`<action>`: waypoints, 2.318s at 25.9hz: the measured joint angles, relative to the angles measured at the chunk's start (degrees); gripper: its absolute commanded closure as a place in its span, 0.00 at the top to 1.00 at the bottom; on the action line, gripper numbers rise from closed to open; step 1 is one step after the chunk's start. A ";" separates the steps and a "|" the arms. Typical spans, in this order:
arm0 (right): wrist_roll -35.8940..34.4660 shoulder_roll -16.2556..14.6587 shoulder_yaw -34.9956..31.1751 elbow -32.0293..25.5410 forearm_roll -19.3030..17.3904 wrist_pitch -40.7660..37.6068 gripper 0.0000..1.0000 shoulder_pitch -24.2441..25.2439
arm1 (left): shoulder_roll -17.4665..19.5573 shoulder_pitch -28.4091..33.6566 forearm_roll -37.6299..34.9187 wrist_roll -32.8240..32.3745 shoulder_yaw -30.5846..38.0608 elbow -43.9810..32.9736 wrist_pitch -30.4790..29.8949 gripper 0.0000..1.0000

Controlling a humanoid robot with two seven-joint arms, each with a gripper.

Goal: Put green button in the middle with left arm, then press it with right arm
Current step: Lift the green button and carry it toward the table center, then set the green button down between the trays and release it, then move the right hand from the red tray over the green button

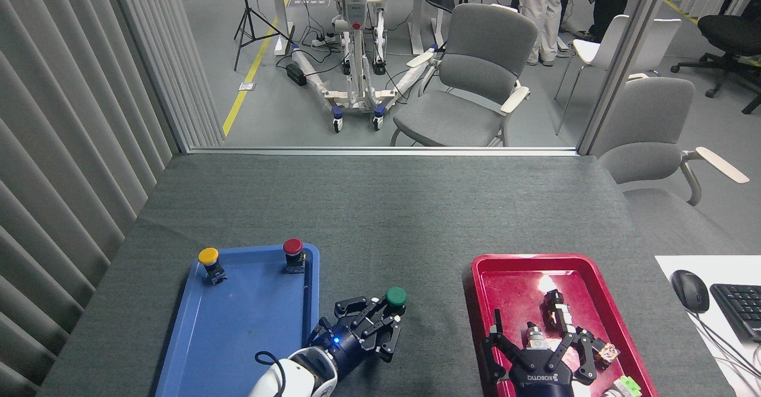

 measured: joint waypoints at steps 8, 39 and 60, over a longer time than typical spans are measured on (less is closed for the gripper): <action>-0.05 -0.01 0.05 -0.45 0.00 -0.11 0.99 0.13 | -1.50 0.00 0.05 1.43 -0.97 0.70 0.19 0.98; 3.97 0.69 7.07 7.24 -0.43 -7.93 0.00 -6.58 | 17.80 27.47 7.28 -0.84 21.46 -39.14 14.38 0.99; 4.46 4.12 14.10 28.35 -2.68 -6.46 0.00 -17.18 | 18.08 33.54 7.46 -1.99 38.24 -45.72 15.87 0.99</action>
